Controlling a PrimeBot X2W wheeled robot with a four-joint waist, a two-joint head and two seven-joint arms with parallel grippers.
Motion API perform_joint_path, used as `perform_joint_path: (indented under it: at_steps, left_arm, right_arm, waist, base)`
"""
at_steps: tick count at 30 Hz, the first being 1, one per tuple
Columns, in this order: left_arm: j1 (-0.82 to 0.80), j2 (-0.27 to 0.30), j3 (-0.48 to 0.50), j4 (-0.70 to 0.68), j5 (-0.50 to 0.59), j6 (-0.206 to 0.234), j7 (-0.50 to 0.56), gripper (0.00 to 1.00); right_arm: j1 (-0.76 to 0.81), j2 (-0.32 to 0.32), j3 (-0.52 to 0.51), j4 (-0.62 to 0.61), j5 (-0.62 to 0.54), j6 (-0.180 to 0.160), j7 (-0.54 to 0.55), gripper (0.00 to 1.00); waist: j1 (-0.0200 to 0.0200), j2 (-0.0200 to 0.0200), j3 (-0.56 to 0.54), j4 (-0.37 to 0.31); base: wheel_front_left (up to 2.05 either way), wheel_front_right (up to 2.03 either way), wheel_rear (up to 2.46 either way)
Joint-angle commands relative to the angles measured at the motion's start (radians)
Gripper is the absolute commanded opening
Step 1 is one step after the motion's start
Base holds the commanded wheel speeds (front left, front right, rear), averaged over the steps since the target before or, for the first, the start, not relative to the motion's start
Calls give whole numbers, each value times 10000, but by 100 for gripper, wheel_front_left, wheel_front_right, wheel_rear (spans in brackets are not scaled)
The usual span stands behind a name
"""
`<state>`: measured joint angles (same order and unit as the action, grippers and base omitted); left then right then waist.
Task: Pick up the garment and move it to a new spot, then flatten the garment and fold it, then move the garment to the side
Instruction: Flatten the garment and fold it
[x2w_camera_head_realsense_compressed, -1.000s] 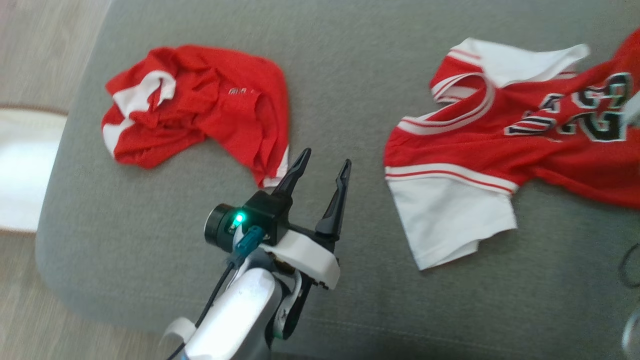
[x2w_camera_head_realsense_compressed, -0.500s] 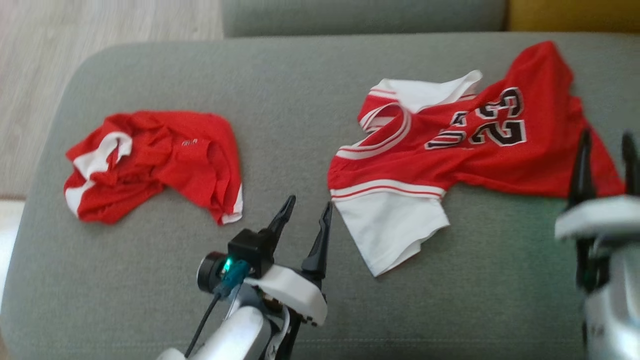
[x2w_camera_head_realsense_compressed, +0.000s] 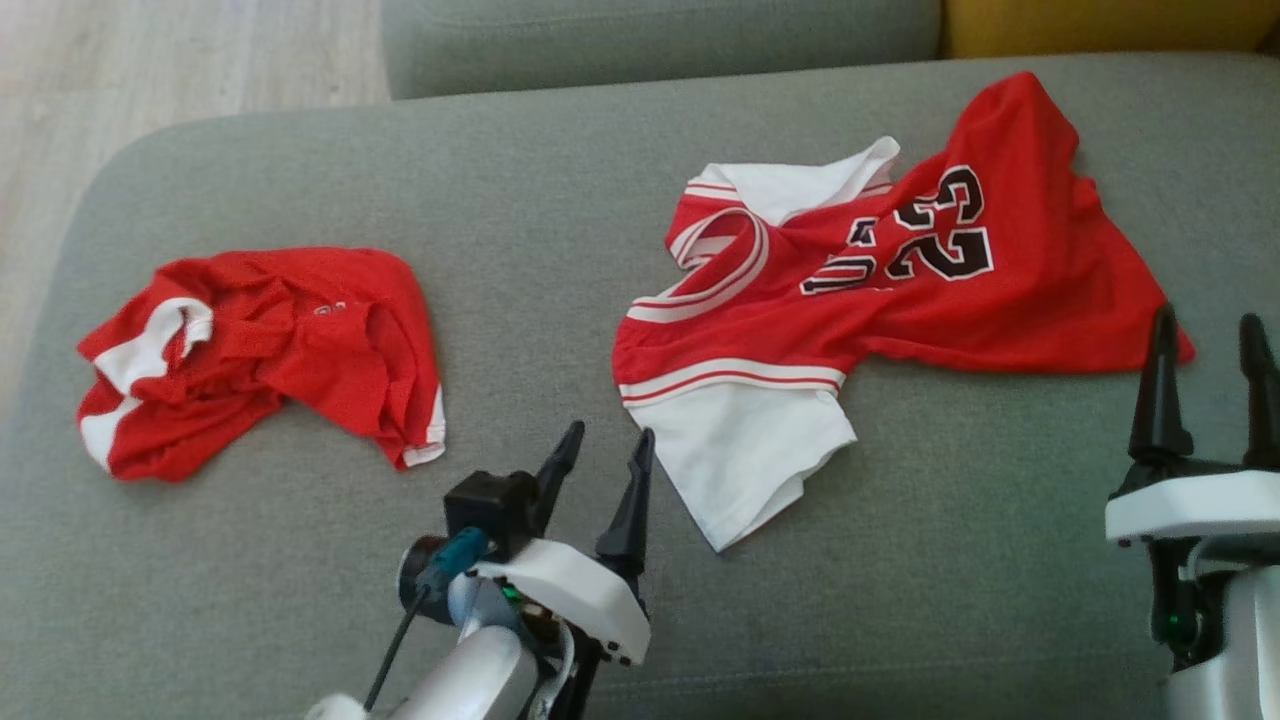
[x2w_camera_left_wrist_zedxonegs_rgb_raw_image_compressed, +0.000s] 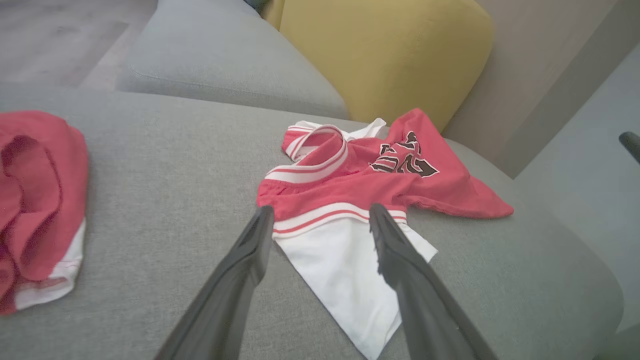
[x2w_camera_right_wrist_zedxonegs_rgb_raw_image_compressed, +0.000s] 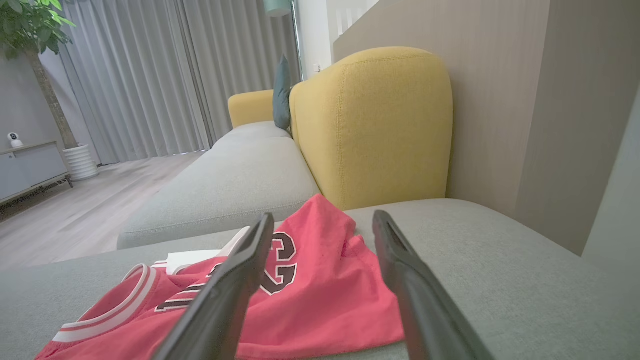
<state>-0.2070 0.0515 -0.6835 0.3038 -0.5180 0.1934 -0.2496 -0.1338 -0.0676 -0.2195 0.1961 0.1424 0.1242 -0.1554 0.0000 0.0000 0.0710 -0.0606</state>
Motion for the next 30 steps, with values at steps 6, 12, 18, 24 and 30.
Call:
perform_joint_path:
  at_steps: [6,12,18,24,30]
  left_arm:
    - [-1219,-13,-790,946,-1189,-270,234,100]
    - [-1966,-13,-1563,1933,-2380,34,797,100]
    - [-2560,-13,-2164,3056,-3166,323,1095,100]
    - [-2940,-13,-2729,3440,-3956,48,1024,100]
    - [-3279,-13,-3285,3606,-4651,-143,992,0]
  right_arm:
    - [-180,63,147,-868,-55,65,215,100]
    - [-318,108,174,-1170,-50,65,172,100]
    - [-445,138,331,-1414,19,65,59,100]
    - [-513,151,314,-1462,7,65,37,100]
    - [-605,160,162,-1294,-53,65,153,100]
  waist:
    - [0,0,454,-328]
    - [0,0,803,-654]
    - [0,0,1066,-921]
    - [0,0,1212,-1104]
    - [0,0,1293,-1199]
  base:
    - [0,0,0]
    - [0,0,0]
    - [0,0,0]
    - [0,0,0]
    - [0,0,0]
